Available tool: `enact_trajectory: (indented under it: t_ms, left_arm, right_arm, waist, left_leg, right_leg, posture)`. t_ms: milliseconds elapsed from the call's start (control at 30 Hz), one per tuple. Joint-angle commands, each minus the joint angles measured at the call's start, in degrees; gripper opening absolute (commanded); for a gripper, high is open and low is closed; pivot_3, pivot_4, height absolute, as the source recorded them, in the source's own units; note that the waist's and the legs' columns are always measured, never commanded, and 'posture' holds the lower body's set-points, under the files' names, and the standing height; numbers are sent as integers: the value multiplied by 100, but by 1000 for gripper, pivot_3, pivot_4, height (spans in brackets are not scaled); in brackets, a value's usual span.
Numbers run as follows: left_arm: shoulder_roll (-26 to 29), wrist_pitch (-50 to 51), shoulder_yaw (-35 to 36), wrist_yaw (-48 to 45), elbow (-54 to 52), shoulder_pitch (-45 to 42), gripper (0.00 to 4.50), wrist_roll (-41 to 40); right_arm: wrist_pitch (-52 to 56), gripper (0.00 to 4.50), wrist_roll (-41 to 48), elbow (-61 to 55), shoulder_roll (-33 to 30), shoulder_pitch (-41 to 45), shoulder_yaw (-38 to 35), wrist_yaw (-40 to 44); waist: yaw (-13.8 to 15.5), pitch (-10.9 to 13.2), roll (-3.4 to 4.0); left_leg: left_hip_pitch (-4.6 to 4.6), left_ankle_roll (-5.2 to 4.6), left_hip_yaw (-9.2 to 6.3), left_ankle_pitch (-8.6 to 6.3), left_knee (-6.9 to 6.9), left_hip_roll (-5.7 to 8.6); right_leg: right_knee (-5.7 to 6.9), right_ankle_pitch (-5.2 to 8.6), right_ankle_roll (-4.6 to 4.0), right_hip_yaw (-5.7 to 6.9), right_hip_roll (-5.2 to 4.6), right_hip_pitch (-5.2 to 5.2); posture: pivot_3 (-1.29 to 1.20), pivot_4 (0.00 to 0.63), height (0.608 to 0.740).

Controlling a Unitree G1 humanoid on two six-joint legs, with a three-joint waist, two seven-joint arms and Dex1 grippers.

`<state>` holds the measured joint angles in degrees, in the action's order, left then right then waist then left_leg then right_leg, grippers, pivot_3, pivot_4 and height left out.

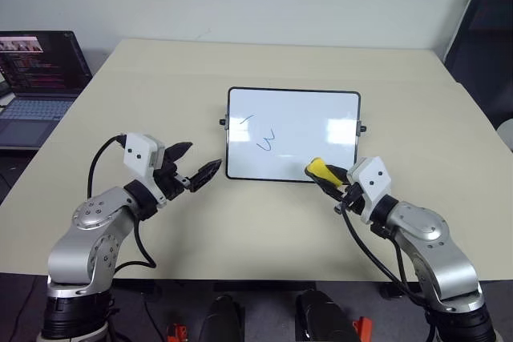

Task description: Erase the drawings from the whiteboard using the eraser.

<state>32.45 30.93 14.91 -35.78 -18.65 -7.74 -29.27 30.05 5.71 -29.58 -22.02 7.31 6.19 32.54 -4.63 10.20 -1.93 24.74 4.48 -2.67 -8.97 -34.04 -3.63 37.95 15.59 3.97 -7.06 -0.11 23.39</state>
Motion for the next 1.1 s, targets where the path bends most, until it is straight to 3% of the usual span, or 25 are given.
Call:
enact_trajectory:
  t_ms: [33, 267, 600, 900, 1100]
  left_arm:
    - [95, -232, 206, -85, -24, 31, 4500, -33]
    - [138, -429, 117, -234, 126, 63, 4500, 83]
    - [284, -436, -100, -440, 277, -310, 4500, 153]
    - [287, -579, -185, -629, 469, -292, 4500, 207]
    - [325, -760, -150, -859, 698, -199, 4500, 253]
  right_arm:
    - [-183, 1049, -197, 94, -69, 297, 237, -78]
    - [-22, 1049, -561, 653, 227, 1244, 721, -409]
    - [-895, 1049, -1581, 3001, 581, 3149, 1381, -789]
    - [-833, 1049, -2102, 3496, 306, 3281, 2272, 273]
    - [-1316, 1048, -2588, 4155, 509, 3894, 1887, -729]
  waist:
    - [-5, 0, 0]
    - [-15, 0, 0]
    - [21, 0, -1]
    - [-7, 0, -1]
    - [-14, 0, -1]
  left_leg:
    - [0, 0, 1, 0, -1, 0]
    - [0, 0, 1, 0, -2, 0]
    - [6, 0, -1, 0, 2, 0]
    - [4, -1, -4, 0, 6, -3]
    - [-1, -1, -4, 3, -8, -2]
  right_leg:
    - [1, 0, 0, -1, 0, 1]
    - [1, -1, -1, -1, 0, 2]
    - [0, -5, 7, 4, 1, 4]
    - [7, -7, 14, 9, 4, 5]
    - [9, -15, -5, 6, 3, 0]
  posture:
    - [0, 150, 740]
    - [0, 150, 740]
    - [0, 150, 740]
    - [0, 150, 740]
    - [0, 150, 740]
